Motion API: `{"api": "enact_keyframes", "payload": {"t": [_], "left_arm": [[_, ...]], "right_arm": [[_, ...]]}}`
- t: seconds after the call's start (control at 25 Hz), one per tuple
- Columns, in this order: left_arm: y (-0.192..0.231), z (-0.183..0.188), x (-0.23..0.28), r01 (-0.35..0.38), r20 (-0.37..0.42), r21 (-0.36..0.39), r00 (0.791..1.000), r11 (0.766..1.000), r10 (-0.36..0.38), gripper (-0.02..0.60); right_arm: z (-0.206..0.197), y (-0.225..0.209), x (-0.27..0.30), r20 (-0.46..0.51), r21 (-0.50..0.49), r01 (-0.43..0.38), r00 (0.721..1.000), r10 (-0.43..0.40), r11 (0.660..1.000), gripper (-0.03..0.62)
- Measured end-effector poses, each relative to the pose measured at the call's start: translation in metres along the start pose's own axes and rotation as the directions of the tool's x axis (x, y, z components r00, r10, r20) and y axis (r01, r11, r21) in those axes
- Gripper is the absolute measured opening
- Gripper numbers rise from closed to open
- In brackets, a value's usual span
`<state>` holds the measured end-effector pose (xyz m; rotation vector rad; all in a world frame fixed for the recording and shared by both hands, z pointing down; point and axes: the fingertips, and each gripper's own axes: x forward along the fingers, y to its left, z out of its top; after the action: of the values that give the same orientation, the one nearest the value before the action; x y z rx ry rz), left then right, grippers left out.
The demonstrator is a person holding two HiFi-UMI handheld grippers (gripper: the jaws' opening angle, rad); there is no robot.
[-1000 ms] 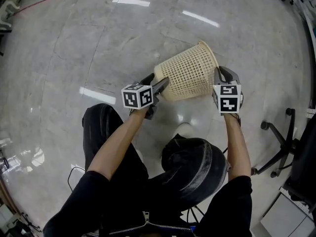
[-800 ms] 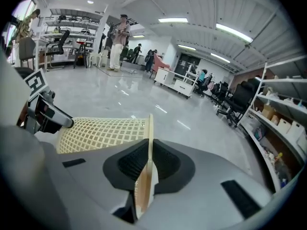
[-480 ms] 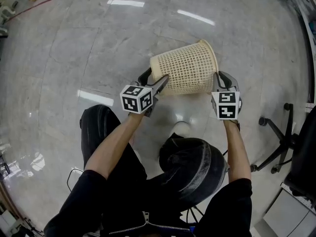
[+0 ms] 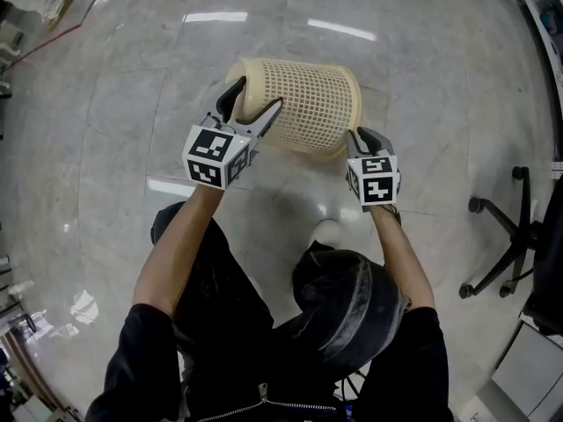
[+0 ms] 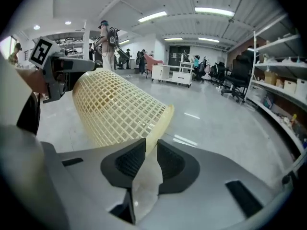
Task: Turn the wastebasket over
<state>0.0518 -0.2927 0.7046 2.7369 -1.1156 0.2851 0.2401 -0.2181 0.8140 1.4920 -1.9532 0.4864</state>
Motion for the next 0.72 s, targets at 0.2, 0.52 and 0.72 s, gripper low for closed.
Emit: {"api": "enact_keyframes", "payload": {"t": [0.2,0.52,0.72], "left_arm": [[-0.003,0.008,0.002,-0.013,0.057,-0.032,0.998,0.999,0.015,0.319],[-0.011,0.012,0.007,0.018,0.069,-0.05,0.997,0.999,-0.014,0.293],[-0.015,0.008,0.008,0.019,0.056,0.009,0.998,1.0,-0.019,0.293]], "right_arm": [[-0.004,-0.004,0.007,0.003,0.036,0.011,1.0,-0.011,0.999,0.071],[-0.017,-0.007,0.006,-0.022,0.031,-0.017,1.0,0.017,0.999,0.074],[-0.017,-0.009,0.004,-0.023,0.039,-0.029,0.999,0.03,0.999,0.074]]}}
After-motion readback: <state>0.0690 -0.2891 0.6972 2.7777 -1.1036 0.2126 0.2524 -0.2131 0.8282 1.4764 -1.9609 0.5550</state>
